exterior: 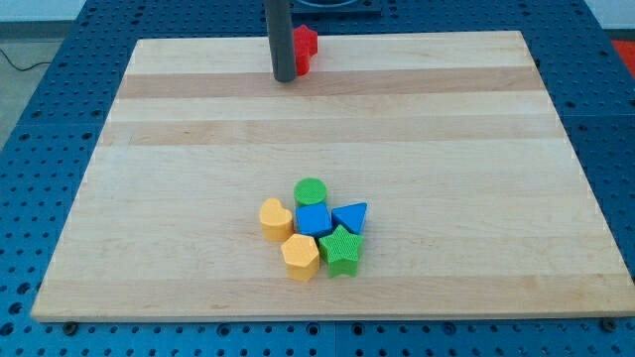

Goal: Separate the yellow hexagon from the green star

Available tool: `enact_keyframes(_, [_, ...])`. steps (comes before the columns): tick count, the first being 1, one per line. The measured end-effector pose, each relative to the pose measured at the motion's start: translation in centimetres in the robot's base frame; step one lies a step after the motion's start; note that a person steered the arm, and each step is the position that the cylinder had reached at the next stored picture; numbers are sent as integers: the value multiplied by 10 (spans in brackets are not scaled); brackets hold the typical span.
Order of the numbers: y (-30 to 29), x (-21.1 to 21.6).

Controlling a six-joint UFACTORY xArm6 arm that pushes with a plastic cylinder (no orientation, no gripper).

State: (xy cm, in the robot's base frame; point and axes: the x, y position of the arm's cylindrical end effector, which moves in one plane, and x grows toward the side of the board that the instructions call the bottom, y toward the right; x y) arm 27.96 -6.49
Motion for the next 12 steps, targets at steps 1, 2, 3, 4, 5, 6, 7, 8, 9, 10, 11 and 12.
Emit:
enact_keyframes(1, [46, 16])
enact_keyframes(2, [127, 48])
enact_keyframes(3, [139, 51])
enact_keyframes(4, [170, 85])
enact_keyframes(5, [215, 164])
enact_keyframes(6, [235, 241])
enact_keyframes(7, [238, 305])
enact_keyframes(8, [214, 339])
enact_keyframes(9, [137, 338])
enact_keyframes(10, [54, 321])
enact_keyframes(11, [-4, 267])
enact_keyframes(12, [-52, 212])
